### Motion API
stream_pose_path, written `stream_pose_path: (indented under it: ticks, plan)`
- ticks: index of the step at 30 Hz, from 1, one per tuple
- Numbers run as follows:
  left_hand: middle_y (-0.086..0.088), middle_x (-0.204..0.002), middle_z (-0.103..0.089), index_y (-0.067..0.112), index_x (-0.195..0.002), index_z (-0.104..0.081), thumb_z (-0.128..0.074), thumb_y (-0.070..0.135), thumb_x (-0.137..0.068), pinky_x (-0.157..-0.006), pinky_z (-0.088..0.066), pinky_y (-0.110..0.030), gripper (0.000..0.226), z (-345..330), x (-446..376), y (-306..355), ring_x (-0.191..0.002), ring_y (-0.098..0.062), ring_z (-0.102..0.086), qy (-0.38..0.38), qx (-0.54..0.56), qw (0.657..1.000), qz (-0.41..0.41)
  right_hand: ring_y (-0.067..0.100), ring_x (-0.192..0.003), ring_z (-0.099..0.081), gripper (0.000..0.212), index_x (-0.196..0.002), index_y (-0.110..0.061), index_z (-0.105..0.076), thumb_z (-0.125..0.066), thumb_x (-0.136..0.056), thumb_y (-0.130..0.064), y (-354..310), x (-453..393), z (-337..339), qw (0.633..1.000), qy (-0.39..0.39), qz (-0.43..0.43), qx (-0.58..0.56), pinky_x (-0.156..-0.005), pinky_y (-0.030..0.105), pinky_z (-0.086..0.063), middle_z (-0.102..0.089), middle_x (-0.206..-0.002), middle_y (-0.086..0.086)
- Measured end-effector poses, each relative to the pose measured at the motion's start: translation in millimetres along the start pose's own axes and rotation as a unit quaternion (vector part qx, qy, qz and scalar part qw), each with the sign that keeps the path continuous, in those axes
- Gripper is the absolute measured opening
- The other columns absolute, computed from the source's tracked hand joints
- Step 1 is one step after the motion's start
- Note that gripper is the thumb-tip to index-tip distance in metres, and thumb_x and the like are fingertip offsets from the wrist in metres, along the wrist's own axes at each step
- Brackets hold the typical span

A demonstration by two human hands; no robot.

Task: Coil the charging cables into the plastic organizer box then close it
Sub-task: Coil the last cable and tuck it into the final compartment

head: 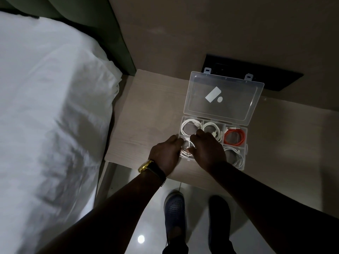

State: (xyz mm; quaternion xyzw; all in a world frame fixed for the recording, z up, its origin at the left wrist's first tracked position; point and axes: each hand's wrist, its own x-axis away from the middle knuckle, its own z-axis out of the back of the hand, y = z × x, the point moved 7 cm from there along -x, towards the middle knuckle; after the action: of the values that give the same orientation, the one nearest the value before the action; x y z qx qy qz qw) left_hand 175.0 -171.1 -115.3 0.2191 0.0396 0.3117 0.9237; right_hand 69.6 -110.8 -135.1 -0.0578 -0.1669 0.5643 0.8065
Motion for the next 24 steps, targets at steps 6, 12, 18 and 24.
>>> stream_pose_path:
  ticks: [6,12,18,24]
  plan:
    - [-0.005,-0.087,-0.064,0.018,-0.095,-0.058,-0.074,0.010,-0.068,-0.040,-0.030,-0.025,0.033,-0.8,4.2,8.3,-0.049,-0.033,-0.062,-0.012,-0.078,0.995,-0.064,0.028,-0.090,-0.058,0.028,-0.095,-0.017,-0.057,-0.073,-0.078,-0.034,1.2,2.1,0.0,1.000,0.005,-0.008,0.001,-0.058,0.035,-0.047,-0.061,-0.092,0.003]
    - [-0.006,-0.108,-0.064,0.019,-0.126,-0.051,-0.051,0.023,-0.091,-0.052,-0.037,-0.033,0.035,-13.4,12.5,-2.6,-0.074,-0.035,-0.067,-0.061,-0.097,0.993,-0.011,0.028,-0.087,-0.059,0.032,-0.094,-0.017,-0.058,-0.076,-0.075,-0.035,3.4,3.6,-2.7,1.000,0.008,-0.024,-0.006,-0.059,0.035,-0.050,-0.062,-0.091,0.004]
    - [-0.006,-0.111,-0.066,0.023,-0.117,-0.057,-0.044,0.022,-0.090,-0.072,-0.051,-0.039,0.031,-16.6,4.3,1.9,-0.090,-0.034,-0.067,-0.098,-0.031,0.992,0.075,0.030,-0.090,-0.058,0.029,-0.096,-0.014,-0.058,-0.072,-0.080,-0.034,3.4,5.2,2.4,1.000,-0.008,-0.015,-0.024,-0.065,0.039,-0.051,-0.062,-0.096,0.006]
    - [-0.010,-0.135,-0.060,0.021,-0.137,-0.048,-0.043,0.020,-0.082,-0.084,-0.053,-0.046,0.056,-14.7,15.5,-11.6,-0.109,-0.038,-0.062,-0.096,0.013,0.995,0.026,0.030,-0.086,-0.062,0.018,-0.102,-0.015,-0.067,-0.062,-0.091,-0.028,14.7,21.2,14.7,0.997,0.037,-0.013,-0.071,-0.074,0.039,-0.051,-0.068,-0.095,0.009]
